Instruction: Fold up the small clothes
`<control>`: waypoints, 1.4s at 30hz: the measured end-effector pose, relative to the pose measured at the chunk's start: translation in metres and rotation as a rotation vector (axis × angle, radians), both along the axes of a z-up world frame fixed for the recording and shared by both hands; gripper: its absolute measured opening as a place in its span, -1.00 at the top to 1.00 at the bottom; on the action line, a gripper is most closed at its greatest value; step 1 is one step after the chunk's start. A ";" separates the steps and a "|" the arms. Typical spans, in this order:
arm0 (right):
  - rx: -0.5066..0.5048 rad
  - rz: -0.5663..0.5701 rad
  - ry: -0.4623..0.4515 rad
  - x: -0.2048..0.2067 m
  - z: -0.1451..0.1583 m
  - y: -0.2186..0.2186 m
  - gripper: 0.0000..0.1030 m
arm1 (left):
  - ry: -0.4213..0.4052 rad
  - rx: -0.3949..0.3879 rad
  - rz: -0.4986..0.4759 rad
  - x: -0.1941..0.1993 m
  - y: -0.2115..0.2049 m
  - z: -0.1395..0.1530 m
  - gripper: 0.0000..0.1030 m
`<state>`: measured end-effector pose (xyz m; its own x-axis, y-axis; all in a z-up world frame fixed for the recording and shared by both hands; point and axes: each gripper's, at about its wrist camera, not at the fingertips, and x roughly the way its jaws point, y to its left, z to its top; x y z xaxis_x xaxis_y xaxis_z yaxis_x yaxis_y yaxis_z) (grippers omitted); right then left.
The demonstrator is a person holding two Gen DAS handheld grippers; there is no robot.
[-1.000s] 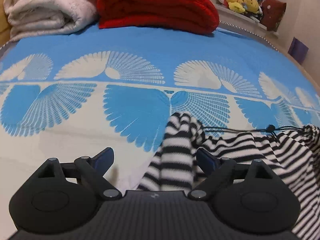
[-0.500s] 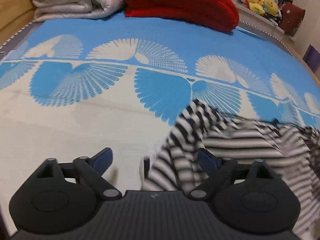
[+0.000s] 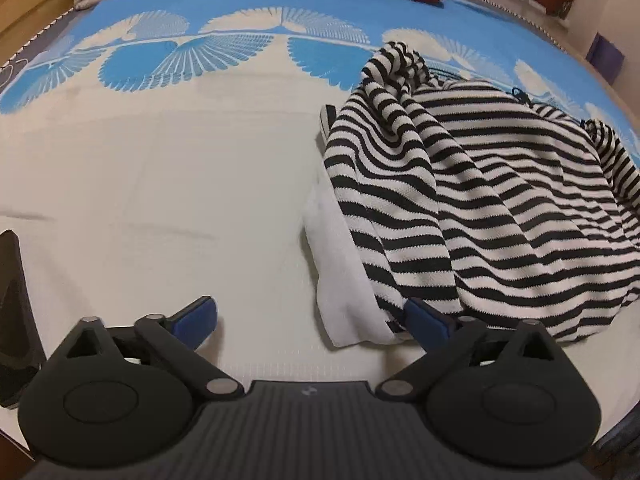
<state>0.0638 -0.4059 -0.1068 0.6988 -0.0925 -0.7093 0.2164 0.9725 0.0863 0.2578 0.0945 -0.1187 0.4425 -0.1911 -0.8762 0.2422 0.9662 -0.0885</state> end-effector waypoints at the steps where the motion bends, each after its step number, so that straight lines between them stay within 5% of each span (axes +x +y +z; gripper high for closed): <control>1: -0.010 -0.001 0.024 -0.002 -0.004 -0.002 -0.65 | -0.004 -0.010 -0.008 -0.001 -0.002 0.001 -0.91; 8: -0.074 0.043 0.096 -0.012 -0.021 0.001 -0.53 | -0.067 0.036 -0.175 -0.019 -0.041 -0.003 -0.87; 13: -0.094 0.056 0.111 -0.002 -0.032 0.000 -0.21 | -0.098 0.060 -0.208 -0.020 -0.052 -0.009 -0.33; 15: -0.094 0.070 0.097 0.003 -0.033 0.000 -0.21 | -0.120 0.057 -0.215 -0.019 -0.051 -0.008 0.14; 16: -0.085 0.079 0.088 0.005 -0.034 0.001 -0.10 | -0.132 0.060 -0.222 -0.020 -0.052 -0.007 0.29; 17: -0.047 0.099 0.076 0.008 -0.034 0.000 0.46 | -0.148 0.074 -0.232 -0.021 -0.052 -0.005 0.46; 18: 0.004 0.117 0.071 0.010 -0.033 -0.001 0.59 | -0.158 0.086 -0.237 -0.022 -0.051 -0.003 0.56; 23: 0.091 0.042 -0.003 -0.002 -0.016 -0.024 0.72 | -0.169 0.065 -0.182 -0.025 -0.020 0.001 0.65; 28: 0.063 0.024 0.038 0.001 -0.027 -0.029 0.82 | -0.215 0.119 -0.206 -0.030 -0.012 0.000 0.67; 30: 0.065 0.012 0.043 0.004 -0.027 -0.030 0.82 | -0.246 0.157 -0.221 -0.032 -0.012 0.000 0.68; 32: 0.075 -0.012 0.041 0.006 -0.025 -0.034 0.83 | -0.287 0.275 -0.180 -0.031 -0.009 -0.004 1.00; 33: 0.072 -0.027 0.044 0.006 -0.024 -0.035 0.84 | -0.307 0.378 -0.149 -0.028 -0.004 -0.010 1.00; 34: 0.052 -0.045 0.046 0.005 -0.024 -0.036 0.84 | -0.290 0.396 -0.117 -0.023 0.007 -0.013 1.00; 37: 0.047 -0.071 0.053 0.006 -0.025 -0.042 0.84 | -0.253 0.268 -0.041 -0.015 0.036 -0.005 1.00; 40: 0.027 -0.062 0.047 0.005 -0.025 -0.035 0.83 | -0.231 0.085 -0.081 -0.021 0.037 0.005 0.86; 42: 0.019 -0.062 0.053 0.006 -0.026 -0.031 0.83 | -0.258 0.037 -0.173 -0.032 0.022 0.011 0.27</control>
